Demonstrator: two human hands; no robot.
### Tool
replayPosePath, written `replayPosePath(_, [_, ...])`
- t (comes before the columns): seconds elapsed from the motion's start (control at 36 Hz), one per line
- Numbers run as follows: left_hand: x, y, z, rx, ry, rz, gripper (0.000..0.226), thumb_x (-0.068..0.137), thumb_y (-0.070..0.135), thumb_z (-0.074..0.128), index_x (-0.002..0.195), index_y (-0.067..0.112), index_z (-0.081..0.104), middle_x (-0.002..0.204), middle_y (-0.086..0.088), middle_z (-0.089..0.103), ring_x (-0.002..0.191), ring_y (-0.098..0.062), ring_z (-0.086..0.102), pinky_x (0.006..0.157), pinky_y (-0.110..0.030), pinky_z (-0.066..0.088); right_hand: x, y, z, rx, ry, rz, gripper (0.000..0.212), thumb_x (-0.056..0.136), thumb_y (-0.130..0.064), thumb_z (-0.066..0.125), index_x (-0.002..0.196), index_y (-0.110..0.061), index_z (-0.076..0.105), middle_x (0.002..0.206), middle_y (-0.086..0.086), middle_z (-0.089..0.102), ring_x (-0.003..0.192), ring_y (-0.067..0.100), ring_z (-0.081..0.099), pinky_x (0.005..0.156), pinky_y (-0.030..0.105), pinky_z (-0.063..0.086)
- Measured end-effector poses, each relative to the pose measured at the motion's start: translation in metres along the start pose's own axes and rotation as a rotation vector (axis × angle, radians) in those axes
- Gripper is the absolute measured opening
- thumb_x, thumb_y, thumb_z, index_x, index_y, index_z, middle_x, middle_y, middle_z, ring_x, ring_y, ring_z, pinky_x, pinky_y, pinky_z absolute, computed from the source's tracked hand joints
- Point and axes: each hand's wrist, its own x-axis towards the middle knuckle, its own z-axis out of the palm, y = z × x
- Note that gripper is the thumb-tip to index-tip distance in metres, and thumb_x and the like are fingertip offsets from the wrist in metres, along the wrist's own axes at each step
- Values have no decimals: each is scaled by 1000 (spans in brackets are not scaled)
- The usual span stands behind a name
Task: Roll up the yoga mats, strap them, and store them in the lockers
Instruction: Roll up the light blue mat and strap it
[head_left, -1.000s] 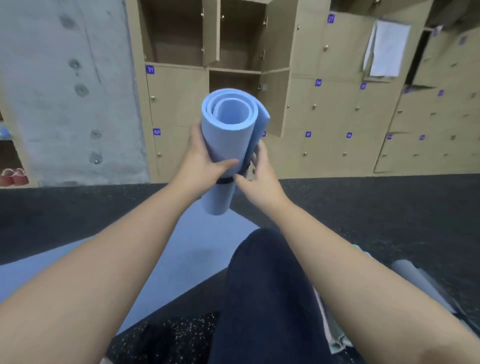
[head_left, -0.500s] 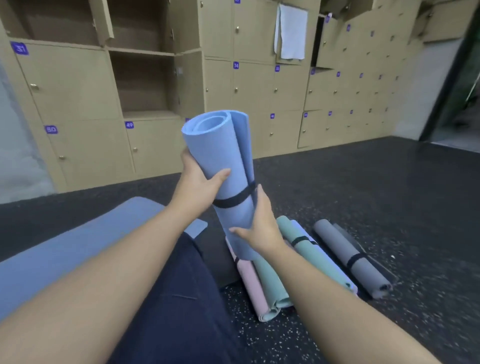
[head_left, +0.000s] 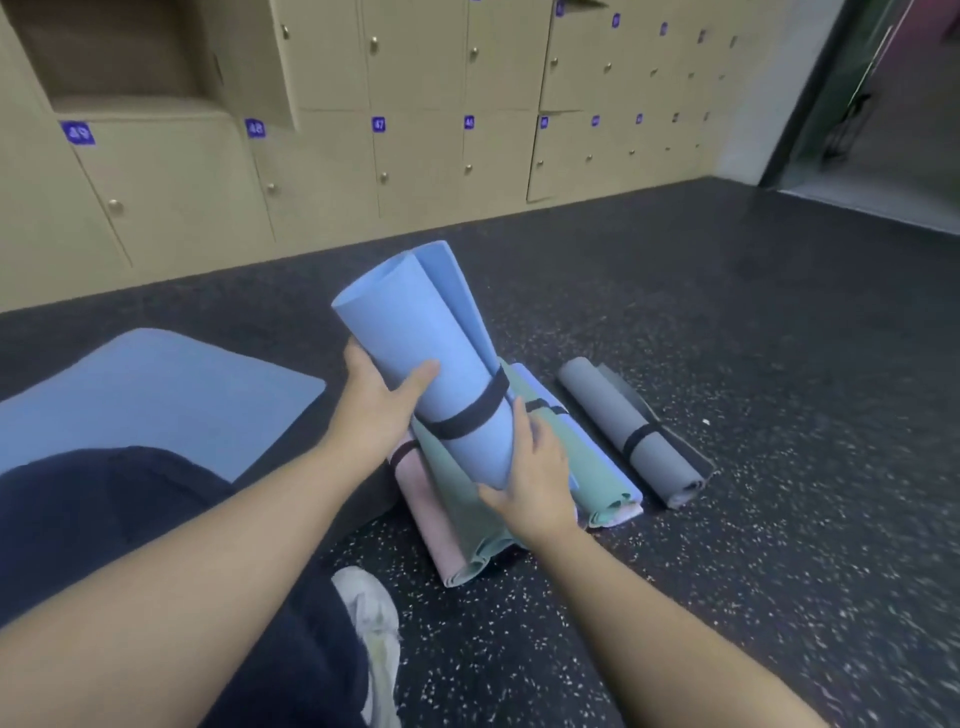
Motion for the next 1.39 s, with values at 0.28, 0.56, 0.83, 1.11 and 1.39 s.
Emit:
replayPosePath(0.28, [38, -22, 15, 263, -232, 115, 76, 97, 31, 52, 153, 35, 0, 158, 6, 23, 137, -12, 38, 114, -35, 30, 50, 45, 5, -62, 212, 100, 103, 59, -36, 81, 144, -28, 23, 127, 15, 50, 107, 40, 51, 91, 53, 44])
replayPosePath(0.56, [75, -76, 43, 884, -595, 192, 46, 98, 33, 51, 143, 28, 43, 154, 4, 29, 143, -14, 22, 116, -26, 15, 102, 122, 2, -265, 127, 351, 90, 76, -39, 69, 152, -23, 24, 149, 6, 32, 130, 32, 32, 104, 49, 24])
replayPosePath(0.83, [86, -128, 51, 1015, -696, 190, 46, 100, 35, 44, 146, 33, 36, 153, 9, 26, 142, -10, 21, 112, -29, 27, 144, 188, 26, -459, 0, 498, 76, 77, -30, 64, 143, -24, 27, 142, 4, 37, 122, 35, 37, 102, 47, 27])
replayPosePath(1.11, [94, -167, 67, 1134, -780, 485, 54, 69, 28, 84, 120, 25, 66, 122, 0, 63, 119, -29, 59, 87, -46, 54, 159, 223, 64, -530, -112, 519, 59, 83, -34, 60, 134, -20, 33, 136, 7, 42, 121, 36, 39, 101, 49, 28])
replayPosePath(1.39, [99, -202, 65, 1092, -752, 426, 53, 61, 27, 89, 110, 22, 69, 109, 0, 67, 100, -23, 67, 72, -38, 58, 170, 247, 81, -557, -212, 536, 64, 88, -37, 58, 142, -16, 30, 143, 8, 38, 129, 35, 36, 107, 47, 26])
